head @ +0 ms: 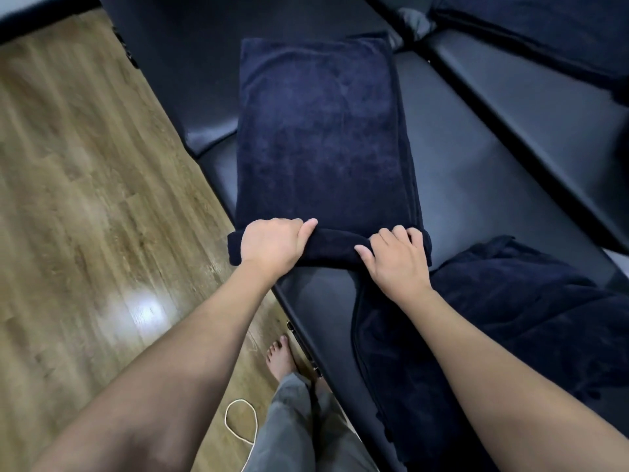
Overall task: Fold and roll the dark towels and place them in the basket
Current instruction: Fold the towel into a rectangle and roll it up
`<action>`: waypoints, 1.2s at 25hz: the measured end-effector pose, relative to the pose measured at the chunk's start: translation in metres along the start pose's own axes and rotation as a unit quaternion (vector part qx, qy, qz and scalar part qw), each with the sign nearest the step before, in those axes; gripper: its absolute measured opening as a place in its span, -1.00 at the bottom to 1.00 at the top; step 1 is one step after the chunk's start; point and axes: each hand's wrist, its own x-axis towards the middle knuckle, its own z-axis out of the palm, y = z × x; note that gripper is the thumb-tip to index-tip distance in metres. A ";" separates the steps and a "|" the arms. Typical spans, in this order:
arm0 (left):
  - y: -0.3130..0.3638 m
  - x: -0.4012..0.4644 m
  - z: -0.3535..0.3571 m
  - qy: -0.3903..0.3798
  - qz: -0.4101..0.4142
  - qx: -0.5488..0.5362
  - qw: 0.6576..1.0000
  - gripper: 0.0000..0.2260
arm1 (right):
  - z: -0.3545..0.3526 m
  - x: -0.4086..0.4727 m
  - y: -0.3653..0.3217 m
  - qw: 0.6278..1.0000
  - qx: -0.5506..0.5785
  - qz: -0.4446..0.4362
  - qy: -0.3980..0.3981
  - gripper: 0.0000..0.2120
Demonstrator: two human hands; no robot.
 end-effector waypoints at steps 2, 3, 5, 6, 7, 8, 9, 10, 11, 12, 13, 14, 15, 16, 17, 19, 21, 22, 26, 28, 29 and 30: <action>0.003 0.004 -0.006 -0.014 -0.043 -0.015 0.999 -0.50 | -0.004 0.013 0.002 0.999 0.016 0.010 -0.040 -0.41; 0.003 0.003 -0.006 -0.011 -0.051 -0.018 0.998 -0.52 | -0.006 0.018 0.002 0.997 0.029 0.012 -0.067 -0.37; -0.003 -0.005 -0.001 0.022 -0.038 -0.027 0.999 -0.54 | -0.013 0.024 0.004 0.991 0.056 0.017 -0.120 -0.42; -0.008 -0.010 0.003 0.044 -0.020 -0.021 0.999 -0.55 | -0.016 0.026 0.007 0.986 0.065 0.024 -0.151 -0.48; -0.014 -0.016 0.006 0.059 -0.007 -0.010 0.998 -0.54 | -0.018 0.027 0.011 0.981 0.074 0.030 -0.179 -0.53; -0.020 -0.021 0.010 0.061 -0.004 0.005 0.998 -0.54 | -0.021 0.031 0.014 0.974 0.093 0.038 -0.202 -0.55; -0.022 -0.023 0.011 0.059 -0.006 0.018 0.998 -0.52 | -0.023 0.036 0.017 0.965 0.113 0.050 -0.232 -0.54; -0.022 -0.023 0.008 0.055 -0.012 0.026 0.998 -0.51 | -0.026 0.042 0.020 0.949 0.140 0.068 -0.274 -0.51; -0.019 -0.019 0.002 0.041 -0.021 0.027 0.999 -0.50 | -0.031 0.049 0.022 0.928 0.174 0.091 -0.318 -0.49; -0.016 -0.012 -0.003 0.004 -0.035 0.033 0.999 -0.49 | -0.033 0.055 0.024 0.907 0.203 0.114 -0.350 -0.48; -0.014 -0.003 -0.009 -0.035 -0.049 0.030 0.998 -0.48 | -0.036 0.060 0.024 0.894 0.214 0.128 -0.372 -0.47; -0.013 0.007 -0.012 -0.063 -0.055 0.027 0.996 -0.47 | -0.037 0.061 0.023 0.892 0.201 0.128 -0.384 -0.46; -0.013 0.015 -0.015 -0.088 -0.058 0.023 0.994 -0.48 | -0.037 0.061 0.019 0.905 0.159 0.112 -0.377 -0.46; -0.013 0.019 -0.016 -0.098 -0.052 0.027 0.993 -0.50 | -0.035 0.059 0.014 0.927 0.098 0.094 -0.350 -0.46; -0.014 0.020 -0.016 -0.075 -0.032 0.042 0.996 -0.54 | -0.031 0.055 0.008 0.946 0.038 0.089 -0.309 -0.48; -0.011 0.013 -0.006 0.064 0.020 0.072 0.995 -0.66 | -0.024 0.046 -0.004 0.964 -0.033 0.100 -0.243 -0.47; -0.004 0.000 0.009 0.168 0.065 0.065 0.981 -0.74 | -0.018 0.043 -0.007 0.968 -0.036 0.111 -0.221 -0.46; 0.001 -0.008 0.017 0.166 0.075 0.046 0.982 -0.74 | -0.017 0.045 -0.005 0.968 -0.029 0.112 -0.222 -0.45; 0.007 -0.034 0.041 0.131 0.049 0.034 0.990 -0.57 | -0.015 0.055 0.001 0.965 -0.024 0.118 -0.233 -0.44; 0.004 -0.024 0.038 0.120 0.046 0.044 0.991 -0.59 | -0.012 0.052 -0.004 0.976 -0.023 0.124 -0.176 -0.54; 0.003 -0.016 0.033 0.113 0.044 0.046 0.991 -0.60 | -0.012 0.048 -0.008 0.986 -0.025 0.118 -0.117 -0.62; 0.003 -0.008 0.028 0.106 0.041 0.049 0.992 -0.60 | -0.011 0.042 -0.012 0.993 -0.035 0.099 -0.055 -0.68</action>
